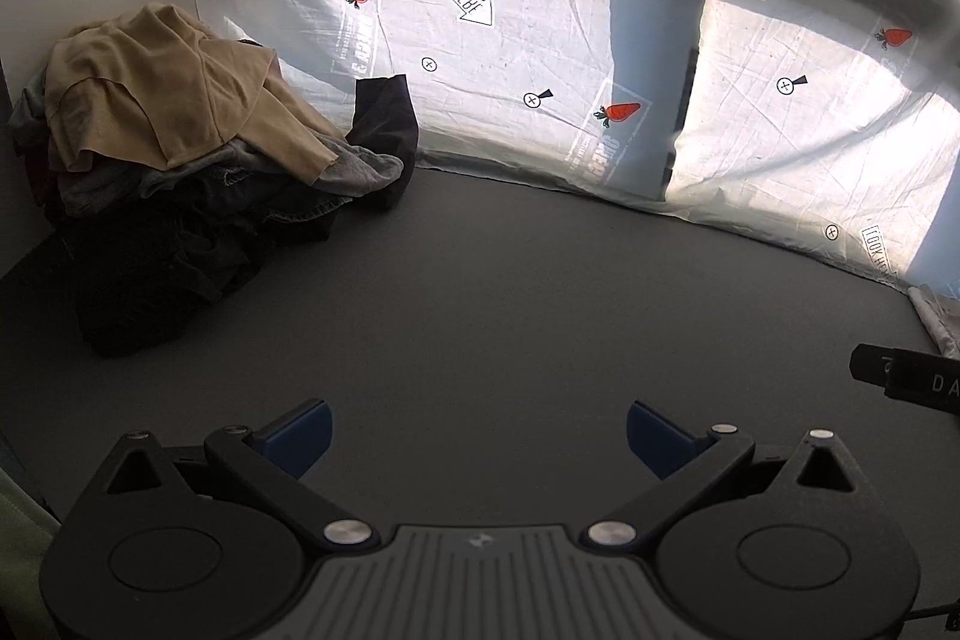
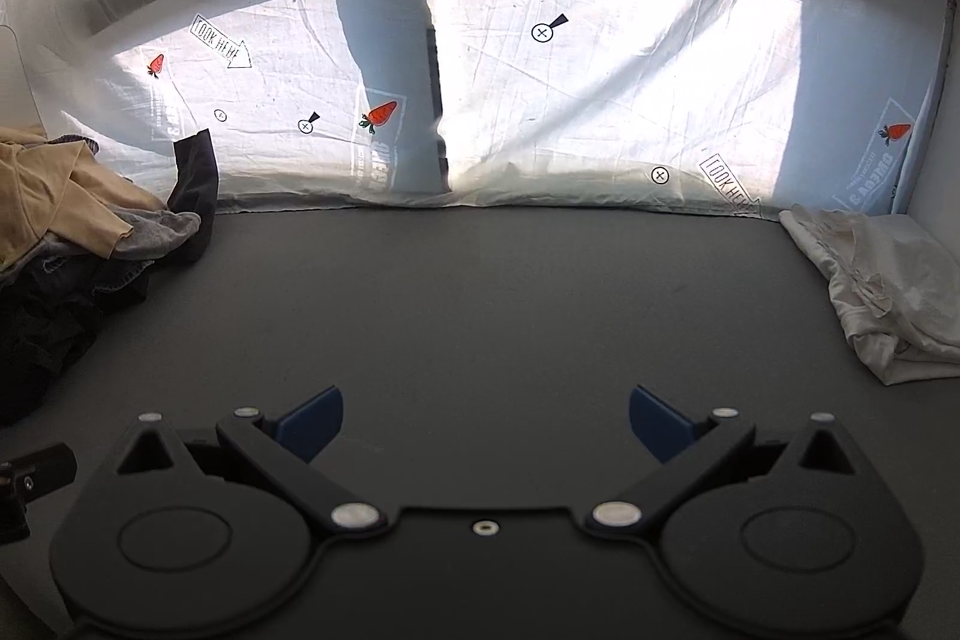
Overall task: Fold clothes
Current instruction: 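Reach both tools into the clothes pile and grasp the beige shirt, then pull the beige shirt out of the pile onto the open table, then grasp the beige shirt hem with the left tool while the right tool grasps it too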
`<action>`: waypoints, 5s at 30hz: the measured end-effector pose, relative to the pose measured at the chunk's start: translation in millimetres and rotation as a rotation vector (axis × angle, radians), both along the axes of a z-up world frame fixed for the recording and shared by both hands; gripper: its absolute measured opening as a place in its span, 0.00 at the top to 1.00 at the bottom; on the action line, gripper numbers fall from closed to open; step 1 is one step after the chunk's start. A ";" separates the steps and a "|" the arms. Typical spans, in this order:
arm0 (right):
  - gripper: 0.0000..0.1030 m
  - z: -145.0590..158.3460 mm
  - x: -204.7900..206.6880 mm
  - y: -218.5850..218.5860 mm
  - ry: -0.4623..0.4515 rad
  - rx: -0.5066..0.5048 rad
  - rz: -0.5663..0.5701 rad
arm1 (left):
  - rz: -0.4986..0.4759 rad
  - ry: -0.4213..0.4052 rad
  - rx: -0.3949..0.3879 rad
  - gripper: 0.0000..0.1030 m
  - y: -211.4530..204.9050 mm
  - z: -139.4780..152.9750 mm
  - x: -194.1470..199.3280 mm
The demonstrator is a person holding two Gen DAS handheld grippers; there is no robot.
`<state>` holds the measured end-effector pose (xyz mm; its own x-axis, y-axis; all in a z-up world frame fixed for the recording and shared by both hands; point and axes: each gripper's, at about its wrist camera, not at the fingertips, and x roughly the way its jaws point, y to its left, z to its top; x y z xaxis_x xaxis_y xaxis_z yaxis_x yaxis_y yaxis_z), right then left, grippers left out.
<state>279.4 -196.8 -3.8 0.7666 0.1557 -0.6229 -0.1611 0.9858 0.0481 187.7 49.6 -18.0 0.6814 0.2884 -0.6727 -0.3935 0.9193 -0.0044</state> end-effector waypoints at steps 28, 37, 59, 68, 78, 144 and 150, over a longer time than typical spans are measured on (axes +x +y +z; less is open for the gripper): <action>0.38 -8.8 209.5 460.6 0.065 0.402 0.563 | 0.589 -0.065 -0.159 0.01 450.7 -32.8 104.2; 0.35 -32.9 229.6 510.6 0.290 0.658 0.583 | 0.591 -0.140 -0.250 0.17 479.0 -28.3 94.9; 0.94 78.7 163.6 229.8 -0.353 0.752 0.196 | 0.419 -0.260 -0.215 0.35 361.3 44.9 89.9; 0.89 21.3 131.3 -14.6 -0.254 0.263 -0.358 | 0.178 -0.155 -0.224 0.34 191.6 20.4 82.3; 0.83 -107.6 68.3 -145.4 0.162 0.220 -0.568 | 0.076 -0.013 -0.289 0.34 69.4 -26.5 65.8; 0.61 -96.2 168.9 -192.2 0.015 -0.115 -0.577 | 0.076 0.245 -0.212 0.30 68.6 -176.4 256.6; 0.56 -109.9 241.0 -116.1 0.040 0.021 -0.239 | 0.069 0.221 -0.183 0.32 82.3 -176.8 278.6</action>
<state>520.4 -312.9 -113.7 0.7579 -0.0137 -0.6523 0.0790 0.9944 0.0708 466.3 131.9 -194.8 0.4956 0.1894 -0.8476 -0.4649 0.8822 -0.0747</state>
